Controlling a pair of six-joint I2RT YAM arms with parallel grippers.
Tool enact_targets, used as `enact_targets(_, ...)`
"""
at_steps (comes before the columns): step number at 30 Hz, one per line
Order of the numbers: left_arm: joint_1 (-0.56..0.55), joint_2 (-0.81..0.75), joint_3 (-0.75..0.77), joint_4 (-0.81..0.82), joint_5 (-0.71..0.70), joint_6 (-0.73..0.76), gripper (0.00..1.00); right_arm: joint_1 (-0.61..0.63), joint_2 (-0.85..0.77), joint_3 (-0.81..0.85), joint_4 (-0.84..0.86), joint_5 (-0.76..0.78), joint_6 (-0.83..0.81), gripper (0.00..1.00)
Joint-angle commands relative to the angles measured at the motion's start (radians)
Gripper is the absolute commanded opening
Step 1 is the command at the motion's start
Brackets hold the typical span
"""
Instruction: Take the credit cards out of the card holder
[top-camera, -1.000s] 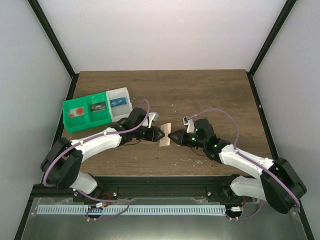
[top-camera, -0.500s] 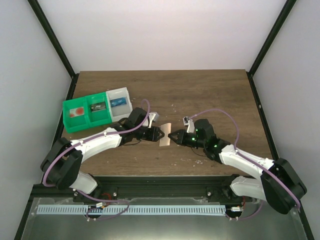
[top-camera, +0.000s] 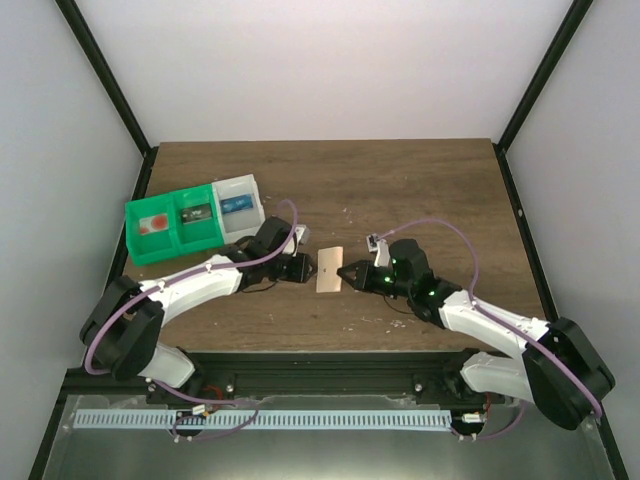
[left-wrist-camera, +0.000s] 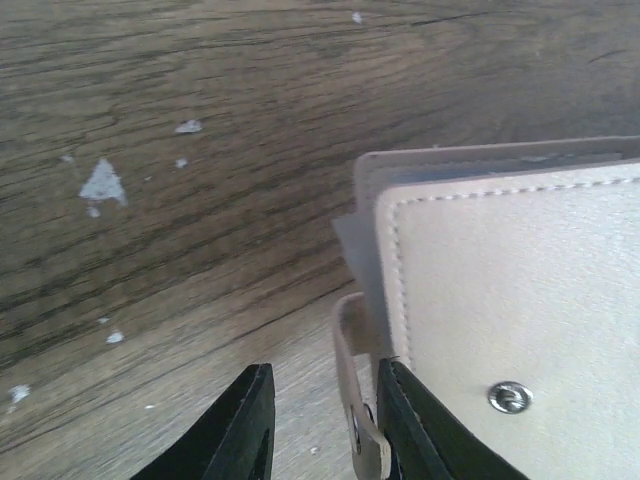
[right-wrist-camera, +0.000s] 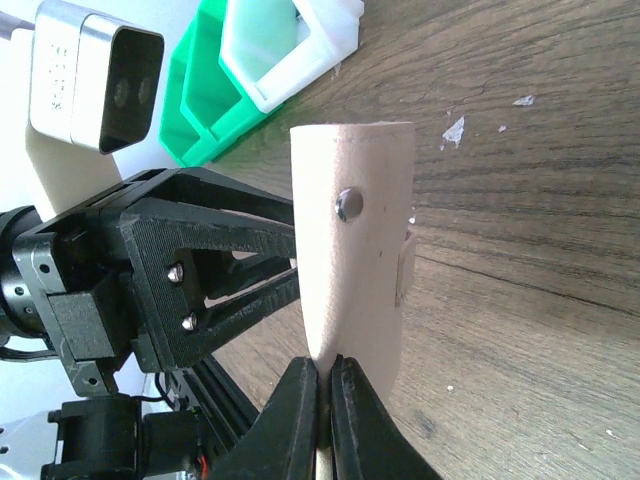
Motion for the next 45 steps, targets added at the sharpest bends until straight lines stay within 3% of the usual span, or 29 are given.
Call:
enact_targets(1,0.003,-0.035,-0.009,-0.039,-0.064,0.019,0.31,0.005,-0.012,0.007,-0.008,0.005,-0.037,0.00)
enact_targets(12,0.003,-0.080,-0.060,0.037,0.028,-0.058,0.39,0.005,0.047,-0.010,-0.010,0.016,-0.091,0.00)
enact_targets(22,0.004,0.002,-0.099,0.100,0.067,-0.078,0.40,0.004,0.236,-0.025,0.063,-0.024,-0.165,0.01)
enact_targets(25,0.003,0.008,-0.117,0.149,0.145,-0.062,0.44,0.004,0.255,-0.023,0.040,0.006,-0.176,0.09)
enact_targets(30,0.003,0.013,-0.105,0.102,0.069,-0.045,0.45,0.003,0.238,0.023,-0.074,0.101,-0.193,0.27)
enact_targets(34,0.004,0.024,-0.093,0.119,0.107,-0.011,0.48,0.003,0.231,0.075,-0.163,0.134,-0.204,0.36)
enact_targets(39,0.001,0.051,-0.075,0.126,0.126,0.015,0.55,0.004,0.215,0.073,-0.168,0.101,-0.157,0.36)
enact_targets(45,-0.038,0.115,0.001,0.063,0.045,0.032,0.67,0.004,0.209,0.048,-0.080,0.026,-0.075,0.26)
